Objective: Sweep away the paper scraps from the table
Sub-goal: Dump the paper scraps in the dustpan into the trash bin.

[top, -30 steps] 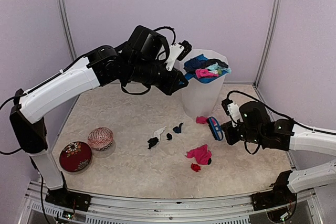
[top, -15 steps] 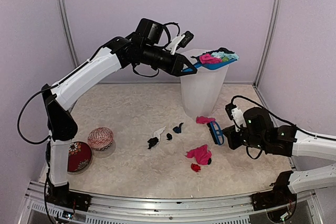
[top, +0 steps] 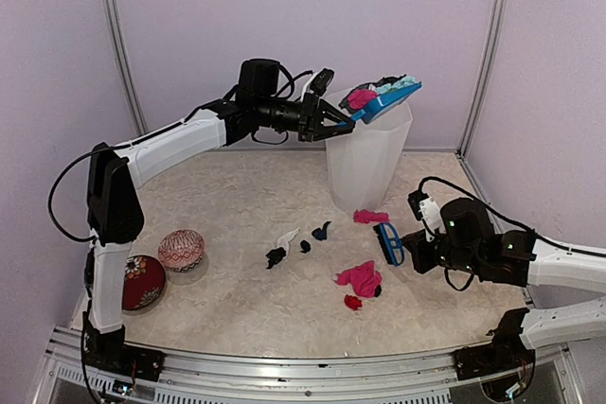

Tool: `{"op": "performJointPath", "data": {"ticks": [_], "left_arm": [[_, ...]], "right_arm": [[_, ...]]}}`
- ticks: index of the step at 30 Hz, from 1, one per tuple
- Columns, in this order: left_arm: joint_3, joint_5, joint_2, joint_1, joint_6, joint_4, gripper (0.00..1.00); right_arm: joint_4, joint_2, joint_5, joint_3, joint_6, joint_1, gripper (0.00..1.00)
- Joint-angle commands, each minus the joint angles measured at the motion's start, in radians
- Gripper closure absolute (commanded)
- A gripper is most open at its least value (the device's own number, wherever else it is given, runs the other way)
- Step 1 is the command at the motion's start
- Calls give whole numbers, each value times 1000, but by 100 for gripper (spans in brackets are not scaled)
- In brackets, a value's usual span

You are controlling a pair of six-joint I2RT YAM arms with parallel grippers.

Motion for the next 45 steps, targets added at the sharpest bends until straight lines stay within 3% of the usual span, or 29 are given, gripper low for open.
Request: {"op": "performJointPath", "data": {"ticks": [1,6,15,26,38,45], "left_arm": [[-36,120,-6,3,-343,418,100],[-80,107,42,9,-838,936,100],[60,-11,170,34,-1105,1042,100],[46,-45,158,23,-1128,1068,100],[16,-33,131,26,-1115,1079,100],[20,0,122,14,-1081,1043,100]], "right_arm": [[28,-24,-4,-13,12,-12,100],[26,-31,-21,-12,19,-12,100],[25,-38,-29,4,29,-12,100],[21,-77,-33,11,38,-11,100],[31,-225,-84,18,33,-11,100],[-49,-251,49,36,21,-12,100]]}}
